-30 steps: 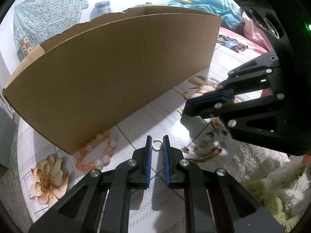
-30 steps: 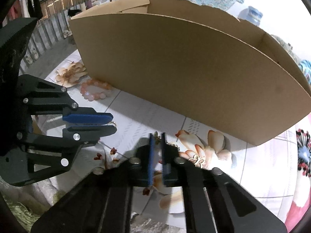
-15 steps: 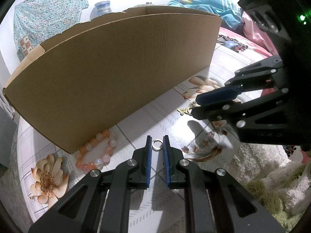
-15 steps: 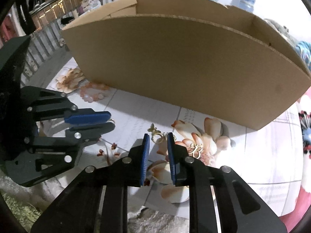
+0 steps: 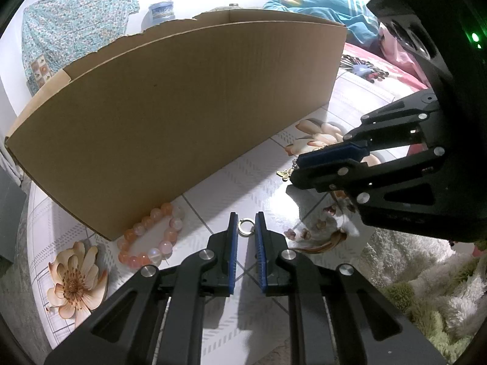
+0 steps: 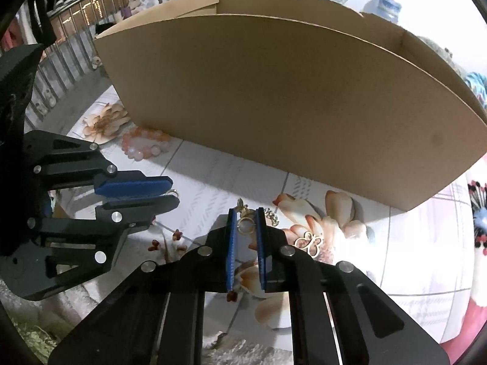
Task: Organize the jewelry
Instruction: 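Grasp the gold ring with the left tool while the right tool grasps a gold charm, then lift the gold ring with the left tool while the right tool carries the charm over the box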
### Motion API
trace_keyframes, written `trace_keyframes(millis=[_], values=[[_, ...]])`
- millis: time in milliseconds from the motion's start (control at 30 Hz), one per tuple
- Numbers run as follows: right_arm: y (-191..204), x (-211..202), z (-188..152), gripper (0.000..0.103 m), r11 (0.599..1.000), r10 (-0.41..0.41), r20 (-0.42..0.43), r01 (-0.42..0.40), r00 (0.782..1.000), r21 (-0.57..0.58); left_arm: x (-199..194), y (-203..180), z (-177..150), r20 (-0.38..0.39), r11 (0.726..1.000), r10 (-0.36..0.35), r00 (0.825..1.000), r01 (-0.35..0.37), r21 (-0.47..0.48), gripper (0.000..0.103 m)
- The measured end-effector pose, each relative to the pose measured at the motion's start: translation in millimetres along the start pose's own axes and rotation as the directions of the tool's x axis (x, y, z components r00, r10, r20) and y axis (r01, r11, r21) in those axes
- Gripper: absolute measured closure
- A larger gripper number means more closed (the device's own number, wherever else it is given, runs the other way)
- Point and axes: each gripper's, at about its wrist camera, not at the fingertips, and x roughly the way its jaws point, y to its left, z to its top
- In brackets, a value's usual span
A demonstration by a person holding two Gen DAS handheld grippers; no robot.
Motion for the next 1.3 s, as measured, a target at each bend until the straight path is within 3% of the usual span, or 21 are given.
trace_keyframes(millis=[333, 633, 833, 933, 1067, 1233, 1300], values=[[-8, -25, -1, 0.093, 0.999, -0.002, 0.047, 0.001, 0.999, 0.033, -5, 3, 1, 0.009, 0.999, -0.024, 1.0, 0.025, -0.024, 0.092], [-21, -64, -5, 0.093, 0.998, 0.024, 0.151, -0.034, 0.988, 0.06, -32, 3, 1, 0.059, 0.999, -0.048, 0.997, 0.049, -0.018, 0.095], [-20, -64, -7, 0.093, 0.995, 0.057, 0.171, -0.07, 0.984, 0.075, -26, -1, -2, 0.016, 1.0, -0.015, 1.0, 0.016, -0.018, 0.094], [-17, -63, -12, 0.093, 0.993, 0.066, 0.17, -0.081, 0.983, 0.082, -20, 3, -4, 0.004, 1.0, 0.002, 1.0, -0.002, -0.026, 0.086], [-15, -65, -16, 0.093, 0.99, 0.078, 0.18, -0.097, 0.981, 0.098, -7, 7, -6, -0.03, 1.0, 0.009, 1.0, -0.01, -0.017, 0.087], [-17, -68, -19, 0.093, 0.987, 0.085, 0.191, -0.109, 0.978, 0.119, -3, 4, -3, -0.015, 1.0, 0.002, 1.0, -0.002, 0.026, 0.087], [-18, -68, -20, 0.093, 0.986, 0.086, 0.196, -0.112, 0.977, 0.126, -2, 3, -2, -0.01, 0.999, -0.004, 1.0, 0.004, 0.035, 0.092]])
